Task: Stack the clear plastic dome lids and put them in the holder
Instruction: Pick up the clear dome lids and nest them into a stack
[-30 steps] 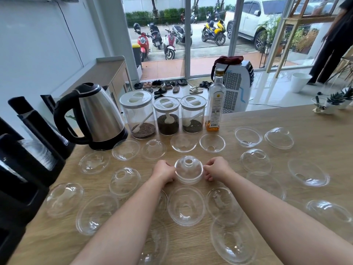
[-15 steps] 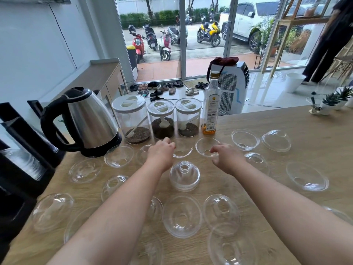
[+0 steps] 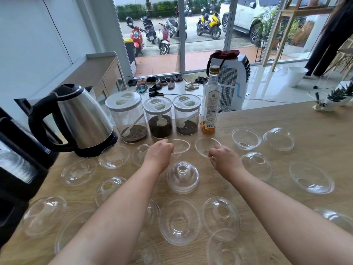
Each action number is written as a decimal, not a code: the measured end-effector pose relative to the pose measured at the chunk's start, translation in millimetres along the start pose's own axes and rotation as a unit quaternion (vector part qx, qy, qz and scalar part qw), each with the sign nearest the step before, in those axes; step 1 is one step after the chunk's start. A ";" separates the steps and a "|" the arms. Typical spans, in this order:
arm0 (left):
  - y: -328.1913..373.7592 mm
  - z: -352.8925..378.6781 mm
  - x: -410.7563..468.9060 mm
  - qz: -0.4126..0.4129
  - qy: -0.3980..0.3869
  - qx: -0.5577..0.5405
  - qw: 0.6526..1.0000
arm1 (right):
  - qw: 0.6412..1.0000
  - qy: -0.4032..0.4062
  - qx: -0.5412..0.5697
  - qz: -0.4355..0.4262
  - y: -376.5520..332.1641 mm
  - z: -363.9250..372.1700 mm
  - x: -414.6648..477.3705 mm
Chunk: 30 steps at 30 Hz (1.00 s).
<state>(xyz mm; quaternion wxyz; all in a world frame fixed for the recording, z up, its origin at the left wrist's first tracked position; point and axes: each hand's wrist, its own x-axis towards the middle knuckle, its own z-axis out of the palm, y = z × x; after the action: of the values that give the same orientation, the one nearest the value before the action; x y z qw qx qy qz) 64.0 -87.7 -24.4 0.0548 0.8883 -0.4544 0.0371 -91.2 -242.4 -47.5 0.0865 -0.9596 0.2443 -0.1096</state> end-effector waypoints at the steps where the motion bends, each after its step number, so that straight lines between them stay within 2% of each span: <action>1: -1.1 -1.0 -0.7 -0.011 0.017 -0.032 0.999 | 1.000 0.019 0.018 0.003 0.7 -0.8 0.1; 6: -3.8 -20.3 -6.5 -0.072 0.109 -0.170 0.977 | 0.990 0.104 0.096 0.024 -3.2 -16.6 0.7; 10: -5.8 -43.7 -15.3 -0.160 0.169 -0.336 0.913 | 0.967 0.137 0.208 0.059 -13.6 -36.7 -1.3; 13: -14.6 -48.1 -21.9 -0.217 0.157 -0.465 0.844 | 0.942 0.137 0.288 0.102 -20.0 -47.1 -3.9; 15: -19.6 -49.0 -29.3 -0.249 0.148 -0.554 0.780 | 0.920 0.122 0.346 0.138 -22.6 -48.3 -7.1; 19: -21.5 -53.2 -49.4 -0.299 0.137 -0.689 0.646 | 0.829 0.066 0.516 0.206 -28.8 -41.5 -18.0; 21: -23.1 -51.8 -59.7 -0.308 0.132 -0.723 0.605 | 0.786 0.027 0.573 0.230 -32.9 -34.8 -24.0; 23: -23.7 -48.8 -68.5 -0.314 0.119 -0.731 0.594 | 0.758 -0.012 0.603 0.250 -37.0 -27.1 -28.3; 26: -23.3 -44.6 -79.4 -0.314 0.102 -0.728 0.601 | 0.731 -0.048 0.623 0.275 -42.3 -16.0 -33.3; 30: -22.7 -38.1 -88.4 -0.317 0.091 -0.722 0.609 | 0.729 -0.082 0.612 0.296 -47.1 -2.5 -39.9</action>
<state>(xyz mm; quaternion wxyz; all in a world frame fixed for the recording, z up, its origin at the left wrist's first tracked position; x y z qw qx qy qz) 30.1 1.6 1.7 0.7275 0.6417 -0.0168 -0.2422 -104.8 -182.5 -41.5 0.7027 -0.5831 0.3883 -0.1245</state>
